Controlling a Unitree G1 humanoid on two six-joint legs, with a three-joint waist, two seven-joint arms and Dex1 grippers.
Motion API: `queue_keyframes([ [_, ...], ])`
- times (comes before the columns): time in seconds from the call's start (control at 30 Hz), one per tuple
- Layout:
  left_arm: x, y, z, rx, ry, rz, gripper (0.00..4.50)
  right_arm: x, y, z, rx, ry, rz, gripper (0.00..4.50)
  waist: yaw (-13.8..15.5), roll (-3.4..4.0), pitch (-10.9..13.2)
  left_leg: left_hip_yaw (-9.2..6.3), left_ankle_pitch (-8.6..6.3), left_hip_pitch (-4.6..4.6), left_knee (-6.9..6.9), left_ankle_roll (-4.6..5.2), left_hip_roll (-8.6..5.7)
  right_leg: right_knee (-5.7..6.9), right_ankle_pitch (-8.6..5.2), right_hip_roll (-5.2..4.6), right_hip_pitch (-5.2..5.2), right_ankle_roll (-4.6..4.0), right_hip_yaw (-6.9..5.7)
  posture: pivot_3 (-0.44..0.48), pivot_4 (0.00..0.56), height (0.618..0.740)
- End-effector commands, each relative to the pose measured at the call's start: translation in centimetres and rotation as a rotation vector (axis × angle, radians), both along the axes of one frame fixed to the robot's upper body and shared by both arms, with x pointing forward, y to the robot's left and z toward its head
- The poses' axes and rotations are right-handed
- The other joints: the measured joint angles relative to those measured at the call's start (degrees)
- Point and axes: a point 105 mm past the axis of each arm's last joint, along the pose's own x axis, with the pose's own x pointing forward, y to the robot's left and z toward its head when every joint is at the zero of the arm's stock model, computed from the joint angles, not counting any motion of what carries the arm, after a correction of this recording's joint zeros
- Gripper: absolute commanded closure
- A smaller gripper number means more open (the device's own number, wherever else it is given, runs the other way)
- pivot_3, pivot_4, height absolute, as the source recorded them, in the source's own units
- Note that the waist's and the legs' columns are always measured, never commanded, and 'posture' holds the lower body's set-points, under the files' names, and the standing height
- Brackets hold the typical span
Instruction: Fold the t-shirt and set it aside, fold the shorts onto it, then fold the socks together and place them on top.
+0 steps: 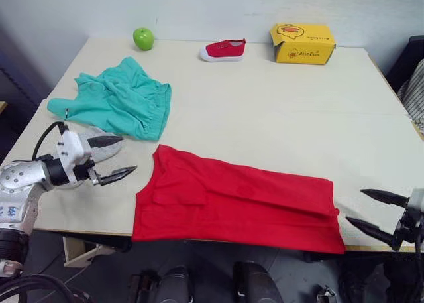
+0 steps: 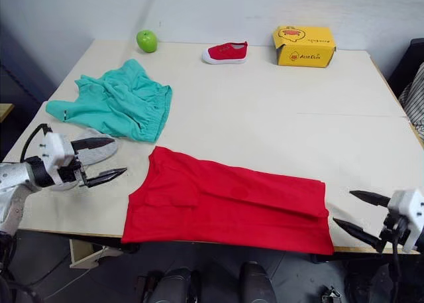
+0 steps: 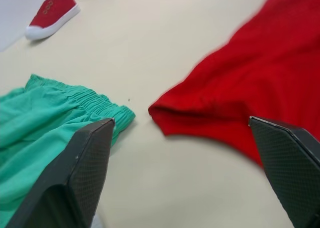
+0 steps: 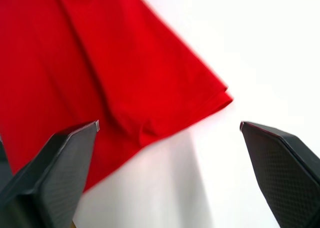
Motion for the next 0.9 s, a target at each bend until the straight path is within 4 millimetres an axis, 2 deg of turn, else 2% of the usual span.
queue_keyframes([
  [0.03,0.3,-3.7,-0.5,-0.075,0.068,-0.042,0.19,1.4,5.6,2.2,0.125,-0.063,0.089,0.19,0.0,0.0,0.0,0.0,0.0,0.0,-0.01,-0.01,0.0,0.0,0.0,0.0,0.0,0.0,0.01,0.0,0.15,0.74],
  [0.1,0.4,-5.4,-0.7,-0.059,0.06,-0.067,0.57,1.7,8.2,2.4,0.143,-0.074,0.137,0.58,0.21,0.0,0.0,-0.07,0.09,-0.07,-0.01,-0.17,0.0,0.0,-0.01,0.02,-0.03,-0.01,0.02,0.0,0.15,0.74],
  [0.17,0.5,-6.4,-0.6,-0.058,0.047,-0.075,1.25,1.9,9.7,2.4,0.152,-0.086,0.162,1.31,0.36,-0.01,0.0,-0.1,0.15,-0.14,-0.02,-0.37,-0.01,-0.02,-0.02,0.07,-0.07,-0.04,-0.01,0.0,0.15,0.74],
  [0.3,2.4,-10.0,-2.1,-0.078,0.024,-0.056,2.59,4.3,15.2,-0.5,0.159,-0.127,0.131,2.79,0.53,-0.21,-0.12,-0.04,0.11,-0.2,0.1,-0.34,-0.06,-0.04,-0.02,0.15,-0.08,-0.03,-0.26,0.0,0.15,0.74],
  [0.43,3.2,-12.0,-3.9,-0.018,0.015,-0.049,3.91,6.5,18.1,-2.7,0.118,-0.178,0.042,4.24,0.25,-0.24,-0.14,0.1,0.14,-0.2,0.12,-0.26,-0.2,0.02,0.02,0.29,-0.12,0.03,-0.2,0.0,0.15,0.74],
  [0.47,3.4,-12.3,-4.1,-0.027,0.017,-0.042,4.23,6.9,18.6,-3.1,0.103,-0.184,0.022,4.5,0.15,-0.24,-0.14,0.14,0.14,-0.21,0.14,-0.26,-0.19,0.02,0.02,0.31,-0.15,0.03,-0.18,0.0,0.15,0.74],
  [0.5,3.6,-12.7,-4.1,-0.018,-0.013,-0.035,4.47,7.0,19.3,-3.8,0.096,-0.177,0.021,4.5,0.11,-0.24,-0.14,0.17,0.14,-0.24,0.13,-0.26,-0.17,0.09,0.02,0.34,-0.18,0.04,-0.16,0.0,0.15,0.74],
  [0.53,3.9,-12.8,-4.3,-0.011,-0.03,-0.021,4.47,7.1,19.6,-4.3,0.073,-0.18,0.012,4.5,0.14,-0.25,-0.14,0.17,0.15,-0.26,0.14,-0.26,-0.14,0.09,0.02,0.37,-0.19,0.04,-0.16,0.0,0.15,0.74],
  [0.63,4.8,-12.3,-5.2,0.002,-0.031,0.063,4.47,7.9,18.9,-5.6,0.018,-0.192,-0.079,4.5,0.22,-0.25,-0.15,0.14,0.15,-0.26,0.14,-0.26,-0.11,0.07,0.02,0.36,-0.21,0.03,-0.19,0.0,0.15,0.74],
  [0.7,5.0,-11.3,-6.3,0.084,-0.051,0.11,4.47,8.3,17.2,-5.8,-0.02,-0.214,-0.157,4.5,0.2,-0.29,-0.17,0.15,0.15,-0.23,0.16,-0.26,-0.12,0.05,0.02,0.34,-0.2,0.03,-0.18,0.0,0.15,0.74],
  [0.77,5.3,-9.8,-7.0,0.073,-0.031,0.194,4.47,8.3,15.1,-6.1,-0.084,-0.232,-0.194,4.5,0.2,-0.3,-0.18,0.15,0.16,-0.22,0.16,-0.23,-0.15,0.04,0.02,0.27,-0.17,0.04,-0.17,0.0,0.15,0.74],
  [0.8,5.5,-8.9,-7.4,0.081,-0.027,0.231,4.47,8.1,13.5,-6.2,-0.116,-0.232,-0.228,4.5,0.2,-0.32,-0.19,0.15,0.16,-0.18,0.16,-0.22,-0.16,0.06,0.02,0.23,-0.15,0.04,-0.17,0.0,0.15,0.74],
  [0.9,5.8,-7.4,-7.9,0.082,-0.016,0.304,4.47,7.4,10.1,-6.6,-0.155,-0.215,-0.303,4.5,0.34,-0.41,-0.25,0.07,0.13,-0.06,0.14,-0.19,-0.13,0.01,0.02,0.08,0.02,0.04,-0.21,0.0,0.15,0.74],
])
